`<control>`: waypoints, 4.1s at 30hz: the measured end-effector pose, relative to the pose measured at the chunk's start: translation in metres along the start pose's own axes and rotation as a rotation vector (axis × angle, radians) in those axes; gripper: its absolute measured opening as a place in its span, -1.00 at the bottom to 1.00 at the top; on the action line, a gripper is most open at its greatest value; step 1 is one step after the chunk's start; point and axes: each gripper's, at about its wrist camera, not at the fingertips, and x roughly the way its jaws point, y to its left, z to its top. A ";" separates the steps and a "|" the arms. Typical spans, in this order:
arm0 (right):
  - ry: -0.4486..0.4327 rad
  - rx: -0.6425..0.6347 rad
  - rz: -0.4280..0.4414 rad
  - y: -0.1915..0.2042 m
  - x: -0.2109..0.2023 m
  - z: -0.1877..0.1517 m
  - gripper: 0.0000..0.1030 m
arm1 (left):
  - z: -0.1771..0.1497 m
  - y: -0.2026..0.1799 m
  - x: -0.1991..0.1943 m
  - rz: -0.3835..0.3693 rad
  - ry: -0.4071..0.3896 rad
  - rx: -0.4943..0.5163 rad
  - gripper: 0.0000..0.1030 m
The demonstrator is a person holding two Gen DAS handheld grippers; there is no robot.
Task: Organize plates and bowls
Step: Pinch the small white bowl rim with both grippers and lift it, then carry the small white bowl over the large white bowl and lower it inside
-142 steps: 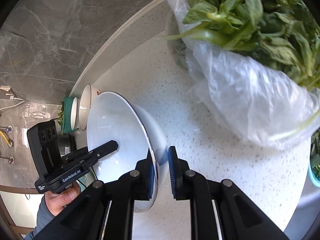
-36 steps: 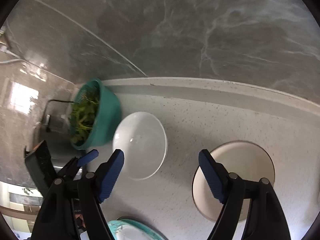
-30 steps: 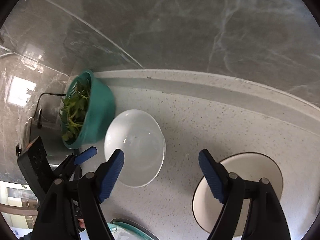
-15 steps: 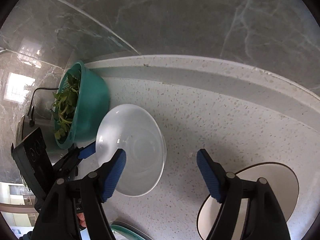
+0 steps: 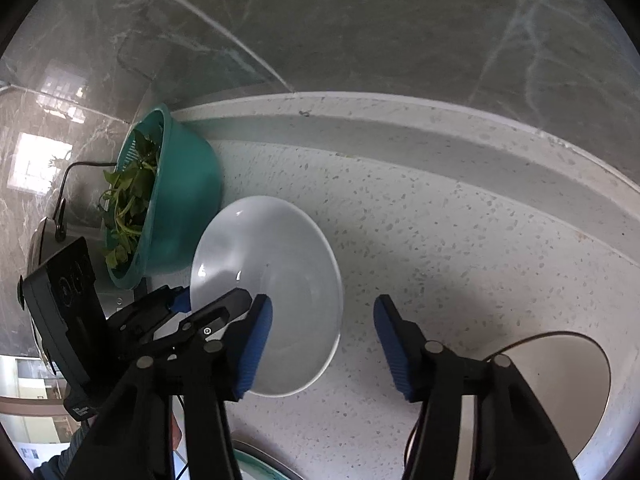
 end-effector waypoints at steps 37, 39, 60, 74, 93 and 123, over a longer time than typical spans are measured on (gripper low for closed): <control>0.045 0.024 -0.028 -0.005 0.005 0.002 -0.82 | 0.012 0.001 0.017 -0.028 0.066 -0.047 -0.82; 0.046 0.027 -0.031 -0.005 0.006 0.002 -0.82 | 0.012 0.001 0.021 -0.026 0.073 -0.057 -0.82; 0.103 -0.006 -0.079 0.011 0.018 -0.009 -0.57 | 0.002 -0.013 0.019 0.014 0.085 -0.039 -0.73; 0.087 -0.027 -0.103 0.019 0.022 -0.013 -0.77 | 0.004 -0.010 0.017 0.018 0.095 -0.018 -0.77; 0.006 -0.010 -0.067 0.015 -0.043 -0.041 -0.78 | -0.002 -0.056 -0.027 0.002 0.063 0.037 -0.77; -0.202 0.182 0.003 -0.119 -0.221 -0.297 -0.71 | -0.206 -0.340 -0.052 -0.164 0.185 0.319 -0.77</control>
